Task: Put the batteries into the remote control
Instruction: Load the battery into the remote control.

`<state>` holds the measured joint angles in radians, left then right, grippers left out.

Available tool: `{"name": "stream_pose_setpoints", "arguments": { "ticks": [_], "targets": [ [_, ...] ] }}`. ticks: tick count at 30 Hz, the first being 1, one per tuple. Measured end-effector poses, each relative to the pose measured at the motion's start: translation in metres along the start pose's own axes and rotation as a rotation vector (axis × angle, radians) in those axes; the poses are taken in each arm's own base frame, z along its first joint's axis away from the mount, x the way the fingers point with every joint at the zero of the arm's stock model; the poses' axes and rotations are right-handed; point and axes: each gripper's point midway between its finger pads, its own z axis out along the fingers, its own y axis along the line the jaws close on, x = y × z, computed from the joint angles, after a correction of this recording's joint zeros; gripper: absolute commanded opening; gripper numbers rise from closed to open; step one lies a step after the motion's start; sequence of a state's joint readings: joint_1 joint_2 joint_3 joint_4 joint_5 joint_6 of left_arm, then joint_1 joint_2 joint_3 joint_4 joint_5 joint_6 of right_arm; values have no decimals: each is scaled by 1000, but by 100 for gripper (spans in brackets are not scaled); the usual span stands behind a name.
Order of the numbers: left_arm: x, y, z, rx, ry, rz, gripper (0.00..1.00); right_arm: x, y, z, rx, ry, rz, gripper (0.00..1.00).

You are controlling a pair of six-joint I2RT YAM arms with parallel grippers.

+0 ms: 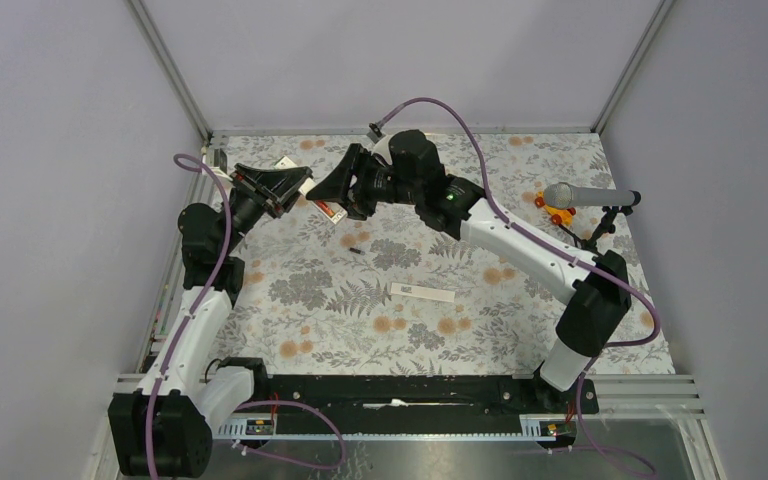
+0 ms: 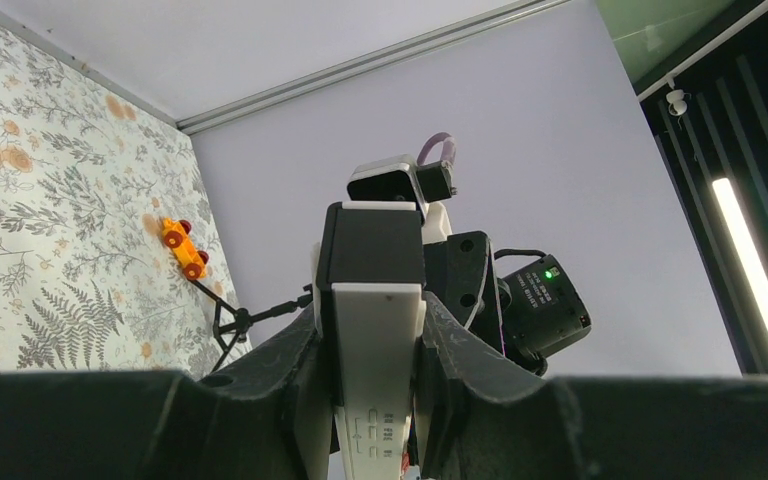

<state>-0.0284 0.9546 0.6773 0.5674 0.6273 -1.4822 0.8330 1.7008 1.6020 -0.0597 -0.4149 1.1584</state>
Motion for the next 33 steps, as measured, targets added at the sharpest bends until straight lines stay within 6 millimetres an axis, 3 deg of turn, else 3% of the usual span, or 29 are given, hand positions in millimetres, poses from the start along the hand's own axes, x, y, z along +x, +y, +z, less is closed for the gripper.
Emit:
{"name": "stream_pose_setpoints", "arguments": {
  "ticks": [8, 19, 22, 24, 27, 33],
  "targets": [
    [-1, -1, 0, -3, -2, -33, 0, 1, 3, 0, -33, 8, -7, 54],
    [1, 10, 3, -82, 13, -163, 0, 3, -7, -3, -46, -13, -91, 62],
    [2, 12, 3, -96, 17, -209, 0, 3, -8, -4, -58, -20, -113, 69],
    [1, 12, 4, -98, 15, -230, 0, 3, -8, -4, -63, -18, -122, 84],
    [-1, 5, 5, -84, 12, -220, 0, 4, -6, -5, -75, -7, -136, 97],
    [-4, 1, 6, -79, 15, -134, 0, -6, 3, -10, -114, -24, -199, 98]
  ]
}}
